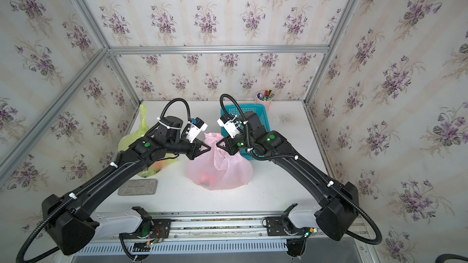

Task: Place the peach into a plastic bag & tie a knot
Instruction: Cross the plastic bag at the center of the board.

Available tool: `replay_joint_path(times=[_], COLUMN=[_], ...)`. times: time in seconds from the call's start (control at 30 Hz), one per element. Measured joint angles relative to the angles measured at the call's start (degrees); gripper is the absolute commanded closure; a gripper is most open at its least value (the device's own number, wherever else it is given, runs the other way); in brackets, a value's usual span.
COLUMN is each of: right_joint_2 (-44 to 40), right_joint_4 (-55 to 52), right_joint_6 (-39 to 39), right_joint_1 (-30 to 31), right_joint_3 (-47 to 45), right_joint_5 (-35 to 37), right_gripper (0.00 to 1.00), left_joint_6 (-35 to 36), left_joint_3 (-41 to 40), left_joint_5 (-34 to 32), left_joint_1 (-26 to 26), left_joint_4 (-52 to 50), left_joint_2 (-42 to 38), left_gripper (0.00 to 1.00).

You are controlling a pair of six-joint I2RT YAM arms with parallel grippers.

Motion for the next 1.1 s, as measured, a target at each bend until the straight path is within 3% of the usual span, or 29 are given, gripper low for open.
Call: replay_joint_path(times=[0.1, 0.23, 0.43, 0.73, 0.87, 0.93, 1.07, 1.1], right_joint_2=[0.0, 0.0, 0.2, -1.2, -1.4, -1.4, 0.1, 0.8], right_joint_4=[-0.1, -0.3, 3.9, 24.9, 38.3, 45.9, 60.8, 64.3], right_joint_6=[0.0, 0.0, 2.0, 10.6, 17.2, 21.4, 30.1, 32.2], right_joint_1=[0.0, 0.0, 0.2, 1.1, 1.0, 1.0, 1.0, 1.0], right_joint_3=[0.0, 0.0, -1.6, -10.0, -14.4, -16.8, -19.4, -19.5], right_joint_5=[1.1, 3.0, 4.2, 3.8, -0.4, -3.4, -9.3, -10.9], right_gripper=[0.79, 0.99, 1.00, 1.00, 1.00, 1.00, 1.00, 1.00], left_joint_6=[0.1, 0.2, 0.1, -2.3, -4.2, -5.0, -6.5, -6.8], left_joint_3=[0.0, 0.2, 0.2, 0.1, -1.3, -2.0, -2.9, -3.1], left_joint_5=[0.0, 0.5, 3.6, 7.0, 7.5, 7.6, 8.0, 8.2], left_joint_1=[0.0, 0.0, -0.1, -0.6, -0.7, -0.7, -0.7, -0.8], left_joint_4=[-0.2, -0.9, -1.0, 0.6, 3.6, 5.1, 7.5, 7.9], left_joint_2=[0.0, -0.2, -0.2, -1.5, -2.9, -3.5, -4.7, -5.3], left_gripper=[0.94, 0.94, 0.92, 0.91, 0.83, 0.73, 0.40, 0.37])
